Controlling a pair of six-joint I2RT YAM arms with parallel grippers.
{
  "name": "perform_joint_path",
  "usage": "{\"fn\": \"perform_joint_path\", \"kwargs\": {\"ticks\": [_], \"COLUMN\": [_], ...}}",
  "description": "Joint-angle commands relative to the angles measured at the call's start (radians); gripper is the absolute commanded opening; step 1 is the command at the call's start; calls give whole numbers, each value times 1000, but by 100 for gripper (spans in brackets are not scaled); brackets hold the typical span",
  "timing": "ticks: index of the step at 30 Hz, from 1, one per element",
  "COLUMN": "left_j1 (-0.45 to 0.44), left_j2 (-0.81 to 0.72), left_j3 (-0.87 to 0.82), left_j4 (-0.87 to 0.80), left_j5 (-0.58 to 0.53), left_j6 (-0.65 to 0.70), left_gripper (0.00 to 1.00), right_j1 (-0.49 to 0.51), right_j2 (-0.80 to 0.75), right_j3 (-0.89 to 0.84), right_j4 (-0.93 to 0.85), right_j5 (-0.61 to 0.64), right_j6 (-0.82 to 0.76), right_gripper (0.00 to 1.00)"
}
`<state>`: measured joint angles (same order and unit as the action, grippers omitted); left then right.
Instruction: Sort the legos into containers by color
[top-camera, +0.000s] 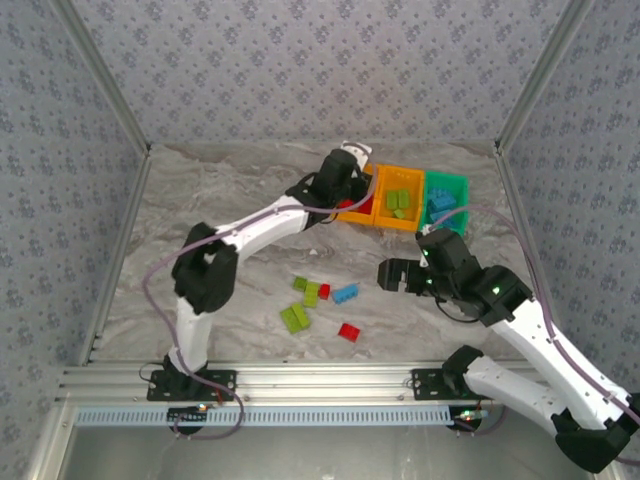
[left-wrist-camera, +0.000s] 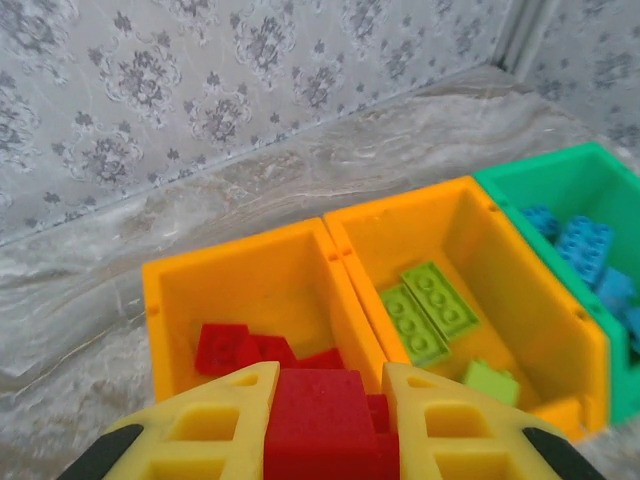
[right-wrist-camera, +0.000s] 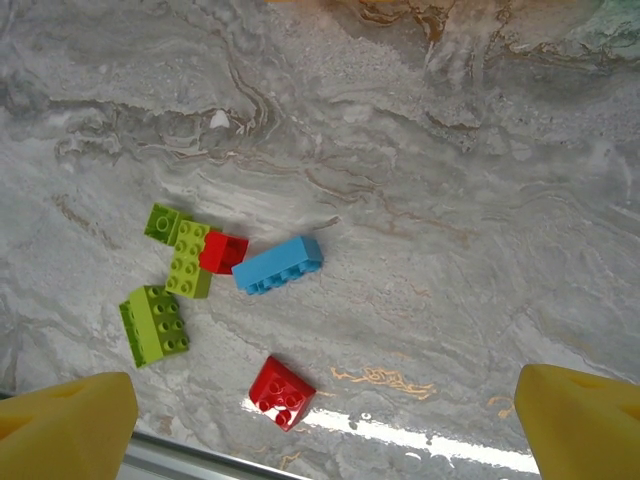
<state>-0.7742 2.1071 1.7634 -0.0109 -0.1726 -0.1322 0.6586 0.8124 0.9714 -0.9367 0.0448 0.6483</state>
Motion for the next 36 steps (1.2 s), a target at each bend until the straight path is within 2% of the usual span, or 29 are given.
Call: {"fn": "perform_joint_path", "kwargs": {"ticks": [1,3,4,7,8,10,12,15,19,24,28,32,34,36], "left_j1": [39,56,62,68,67,61,56,50,50,32,-2,-23,-24,-25], "left_j2": [126,194,228,279,274,244,194,62,-211,-578,-860,-1088,-1167,-1230], "left_j3": [161,282,341,487,496,476,435,279,-80,-463,-700,-795,-810,-827], "left_j4": [-8,-66,-108,-226,-233,-217,-204,-119,48,103,13,-201,-317,-424], "left_j5": [20,44,61,97,106,114,116,121,133,135,140,145,162,212], "left_j6": [10,0,-1,-3,-6,-5,8,14,40,131,254,325,370,451], "left_gripper": [12,16,22,48,53,61,60,57,56,56,57,63,70,82], "right_j1": [-4,-5,-5,-5,-4,-6,-6,-7,-6,38,131,204,219,221], "right_j2": [-38,-52,-58,-64,-64,-64,-62,-62,-48,60,240,448,537,607], "right_j3": [2,-1,-2,-4,-5,-12,-18,-26,-44,-60,-47,-10,-3,-3], "right_j4": [-23,-27,-29,-37,-37,-33,-28,-27,-15,64,162,261,295,325], "right_j5": [36,39,41,48,50,51,54,62,70,33,49,38,41,39], "right_j6": [35,40,42,44,45,48,50,46,37,-11,-10,-126,-182,-223], "right_gripper": [100,100,100,100,100,100,100,100,100,100,100,100,100,100]}}
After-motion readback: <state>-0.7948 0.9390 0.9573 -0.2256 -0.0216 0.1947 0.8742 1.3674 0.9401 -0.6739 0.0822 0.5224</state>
